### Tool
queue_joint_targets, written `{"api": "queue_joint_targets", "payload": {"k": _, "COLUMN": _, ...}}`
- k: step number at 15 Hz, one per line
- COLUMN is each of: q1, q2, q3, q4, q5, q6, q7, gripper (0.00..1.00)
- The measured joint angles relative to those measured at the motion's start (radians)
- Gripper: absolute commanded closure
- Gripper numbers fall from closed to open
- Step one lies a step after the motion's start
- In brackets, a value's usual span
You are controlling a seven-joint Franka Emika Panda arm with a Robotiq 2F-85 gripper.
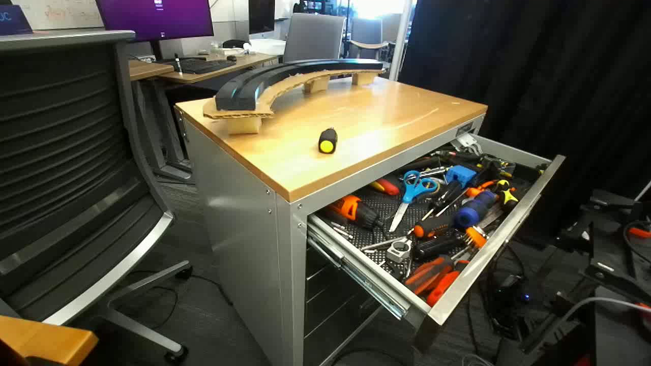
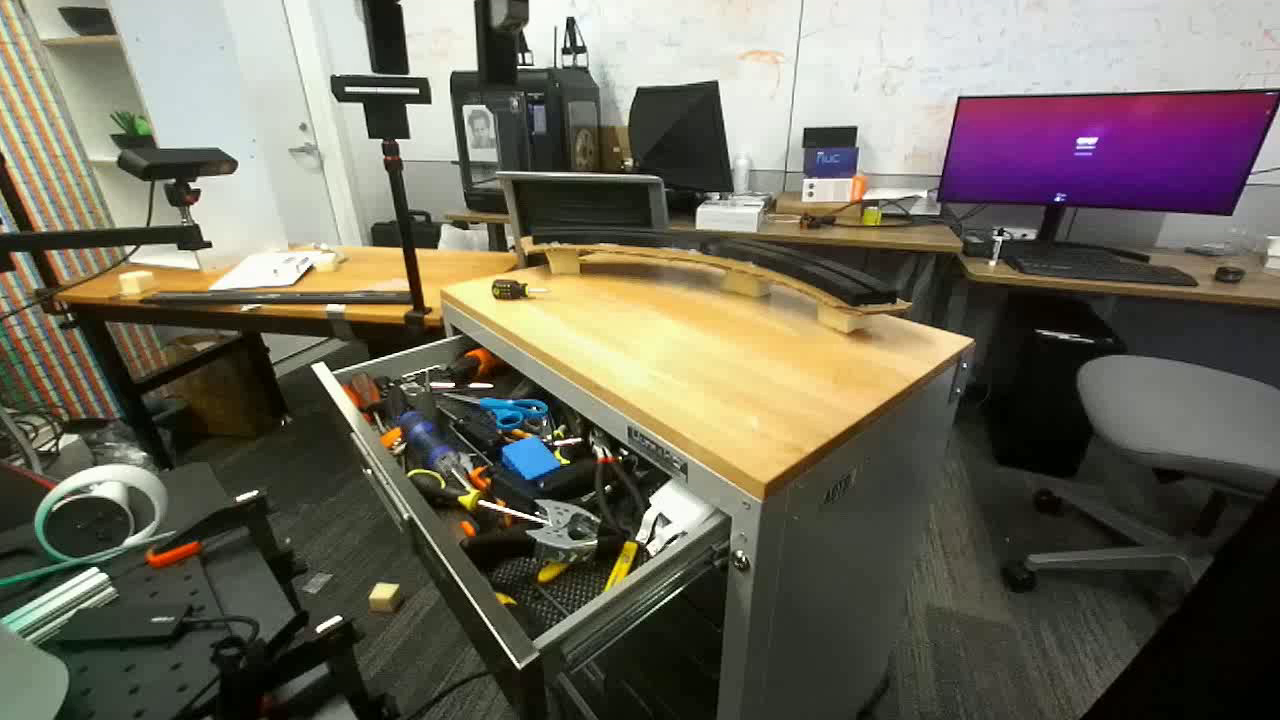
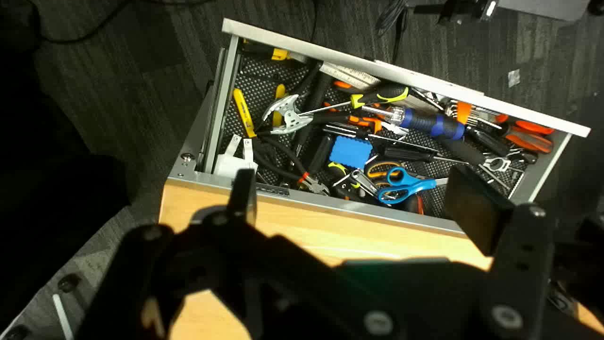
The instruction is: Put the screwdriver inside the open drawer then close the drawer
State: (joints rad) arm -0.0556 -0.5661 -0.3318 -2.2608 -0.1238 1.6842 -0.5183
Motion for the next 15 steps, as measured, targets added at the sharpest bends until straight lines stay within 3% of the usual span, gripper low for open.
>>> {"api": "queue_joint_targets", "payload": {"k": 9, "q1": 0.003, "q2": 0.029, "q3": 0.003, "q4": 0.003, "q5": 0.024, "q6": 0.005, "q7": 0.005, "gripper": 0.0}}
{"api": "queue_joint_targets", "payload": {"k": 12, "q1": 0.035, "q2": 0.151, "q3": 0.03, "q4": 0.006, "q5": 0.097, "q6": 0.067, "q7": 0.019, "gripper": 0.0}}
{"api": "queue_joint_targets", "payload": {"k": 15, "q1": 0.065, "q2": 0.318, "q3": 0.105, "q4": 0.025, "q5": 0.143, "q6": 0.12, "q7": 0.09, "gripper": 0.0}}
